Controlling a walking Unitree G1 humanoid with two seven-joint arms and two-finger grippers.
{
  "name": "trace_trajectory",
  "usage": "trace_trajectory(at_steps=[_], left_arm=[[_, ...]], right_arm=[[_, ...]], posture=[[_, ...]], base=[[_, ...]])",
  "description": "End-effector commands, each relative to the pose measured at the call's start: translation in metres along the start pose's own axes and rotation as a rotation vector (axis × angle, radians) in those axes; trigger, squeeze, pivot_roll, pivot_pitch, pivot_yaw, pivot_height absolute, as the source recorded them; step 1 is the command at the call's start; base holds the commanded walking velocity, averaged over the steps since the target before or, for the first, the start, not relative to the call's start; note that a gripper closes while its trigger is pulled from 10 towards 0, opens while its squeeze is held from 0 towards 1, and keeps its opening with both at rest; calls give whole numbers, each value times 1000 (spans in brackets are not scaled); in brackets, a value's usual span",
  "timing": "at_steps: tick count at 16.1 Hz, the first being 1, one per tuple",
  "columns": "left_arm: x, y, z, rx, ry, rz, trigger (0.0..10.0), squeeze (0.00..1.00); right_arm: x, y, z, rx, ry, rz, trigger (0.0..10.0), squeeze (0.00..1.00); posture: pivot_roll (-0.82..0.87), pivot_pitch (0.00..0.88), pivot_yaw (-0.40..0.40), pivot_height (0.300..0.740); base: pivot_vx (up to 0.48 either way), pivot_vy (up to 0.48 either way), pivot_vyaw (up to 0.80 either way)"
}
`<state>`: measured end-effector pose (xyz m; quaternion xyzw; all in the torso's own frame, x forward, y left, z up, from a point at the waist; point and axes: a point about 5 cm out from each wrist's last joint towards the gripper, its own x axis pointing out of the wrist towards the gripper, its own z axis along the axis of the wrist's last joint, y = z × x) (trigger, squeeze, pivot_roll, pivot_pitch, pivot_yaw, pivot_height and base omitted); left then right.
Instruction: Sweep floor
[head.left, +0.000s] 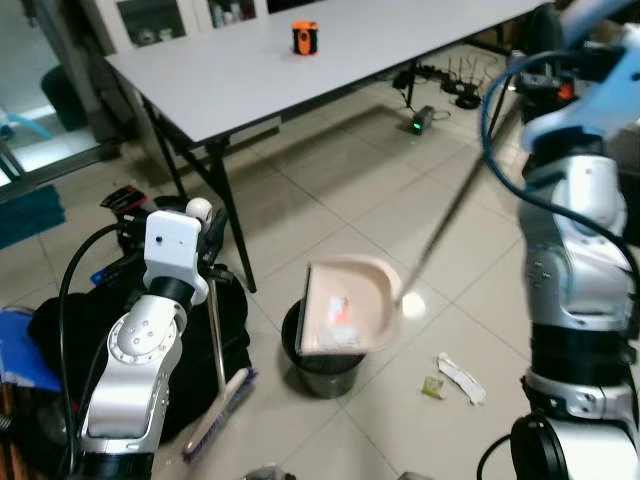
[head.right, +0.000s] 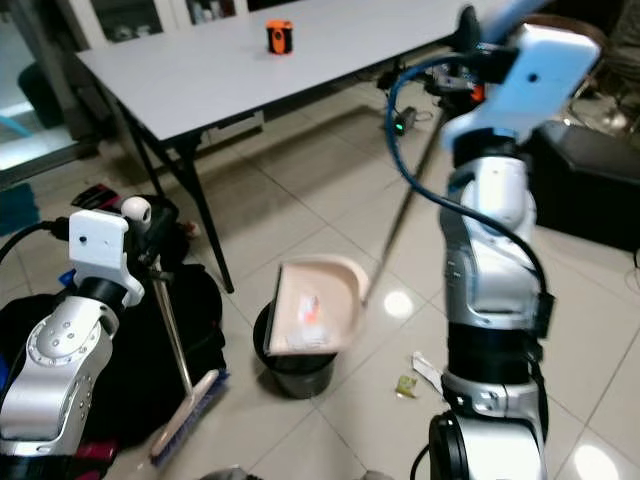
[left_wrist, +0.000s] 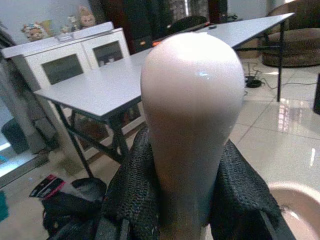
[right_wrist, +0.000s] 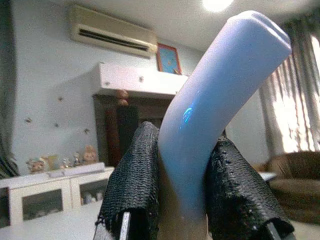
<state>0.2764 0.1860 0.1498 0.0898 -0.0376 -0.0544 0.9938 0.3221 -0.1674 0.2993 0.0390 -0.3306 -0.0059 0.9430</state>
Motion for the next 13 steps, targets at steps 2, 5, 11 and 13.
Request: trace_trajectory(at_steps=[2, 5, 11, 13], left_arm=[[-2, 4, 6, 21, -34, 20, 10000, 0], [-3, 4, 6, 22, -33, 22, 10000, 0], [-4, 5, 5, 33, -31, 25, 10000, 0], [-5, 5, 5, 35, -30, 26, 10000, 0]], right_arm=[[8, 18, 9, -56, -124, 65, 10000, 0], [11, 47, 6, -82, -205, 176, 10000, 0], [-8, 120, -12, -147, -313, 507, 10000, 0], [-17, 137, -16, -161, -351, 591, 10000, 0]], posture=[[-11, 55, 48, 740], [-10, 57, 47, 740], [2, 58, 44, 740], [2, 59, 44, 740]], base=[[0, 0, 0], [0, 0, 0], [0, 0, 0], [0, 0, 0]])
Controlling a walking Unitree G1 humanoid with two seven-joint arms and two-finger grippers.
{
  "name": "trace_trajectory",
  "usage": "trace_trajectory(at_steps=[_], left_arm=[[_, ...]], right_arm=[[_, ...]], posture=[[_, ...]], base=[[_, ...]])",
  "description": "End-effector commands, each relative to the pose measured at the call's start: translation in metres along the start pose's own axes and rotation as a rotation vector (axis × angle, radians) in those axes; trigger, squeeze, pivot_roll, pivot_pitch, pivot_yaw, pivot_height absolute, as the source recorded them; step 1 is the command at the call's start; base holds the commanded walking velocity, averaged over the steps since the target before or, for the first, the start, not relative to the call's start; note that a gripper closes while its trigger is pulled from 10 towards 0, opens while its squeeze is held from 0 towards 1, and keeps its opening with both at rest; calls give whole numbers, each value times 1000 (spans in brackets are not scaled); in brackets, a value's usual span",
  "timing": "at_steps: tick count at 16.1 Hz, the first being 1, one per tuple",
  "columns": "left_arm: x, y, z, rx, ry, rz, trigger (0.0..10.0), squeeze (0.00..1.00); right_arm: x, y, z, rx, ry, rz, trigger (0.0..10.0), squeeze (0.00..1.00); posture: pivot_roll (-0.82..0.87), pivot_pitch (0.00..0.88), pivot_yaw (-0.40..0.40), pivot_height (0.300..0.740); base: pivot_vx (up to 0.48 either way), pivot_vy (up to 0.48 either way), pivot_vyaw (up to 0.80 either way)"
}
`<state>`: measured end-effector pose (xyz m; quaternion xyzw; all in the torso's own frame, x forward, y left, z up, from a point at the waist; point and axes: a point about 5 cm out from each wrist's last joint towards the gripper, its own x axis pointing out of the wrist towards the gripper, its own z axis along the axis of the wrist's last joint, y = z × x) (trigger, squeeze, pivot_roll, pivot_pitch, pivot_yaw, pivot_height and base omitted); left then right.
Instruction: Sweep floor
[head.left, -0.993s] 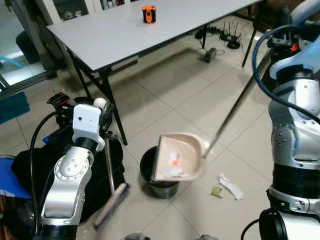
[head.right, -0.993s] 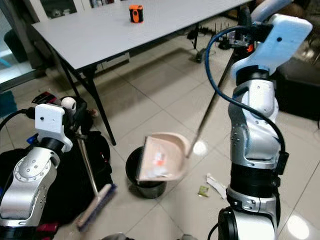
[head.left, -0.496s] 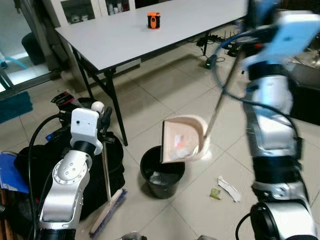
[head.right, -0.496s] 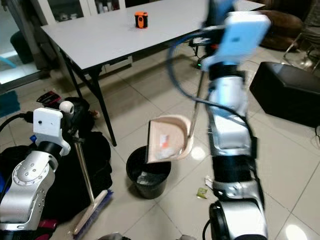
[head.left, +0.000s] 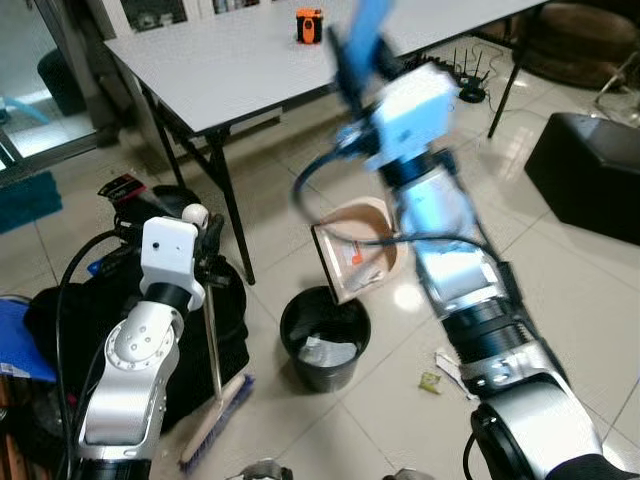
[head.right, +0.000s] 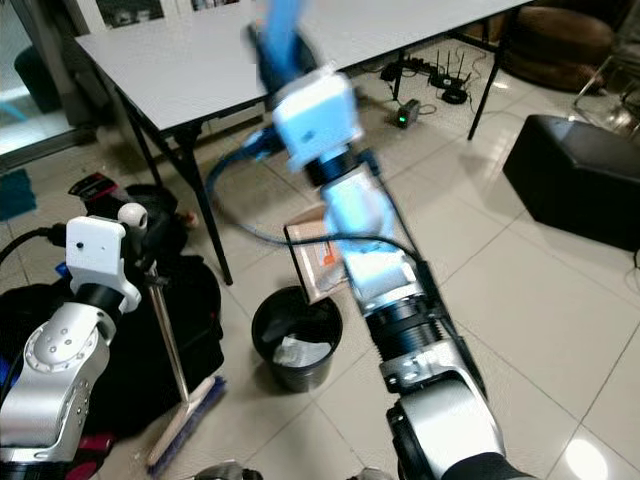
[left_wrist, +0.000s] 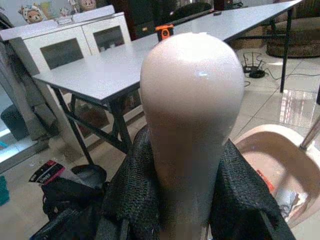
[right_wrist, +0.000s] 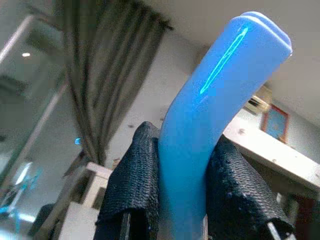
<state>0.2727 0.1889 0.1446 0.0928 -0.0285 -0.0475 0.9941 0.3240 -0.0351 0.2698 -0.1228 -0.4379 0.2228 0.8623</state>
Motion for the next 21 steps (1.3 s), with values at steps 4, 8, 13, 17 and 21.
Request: trace_trajectory(at_steps=[4, 8, 13, 17, 21], left_arm=[[1, 2, 10, 37, -50, 6, 10000, 0], [2, 0, 10, 42, -51, -3, 10000, 0], [2, 0, 10, 46, -51, -10, 10000, 0], [0, -13, -10, 61, 46, -87, 10000, 0], [-2, -26, -14, 28, 43, -145, 10000, 0]], right_arm=[[5, 42, 17, 5, -146, 173, 10000, 0], [-17, 76, 9, 4, -138, 368, 10000, 0], [-20, 75, 6, -53, -146, 394, 10000, 0], [2, -38, 2, -90, 18, -205, 10000, 0], [-26, -99, 1, -220, 170, -343, 10000, 0]], posture=[[1, 58, 47, 740], [0, 57, 49, 740], [-1, 53, 50, 740], [-9, 52, 52, 740], [-42, 55, 58, 740]], base=[[0, 0, 0], [0, 0, 0], [0, 0, 0], [0, 0, 0], [0, 0, 0]])
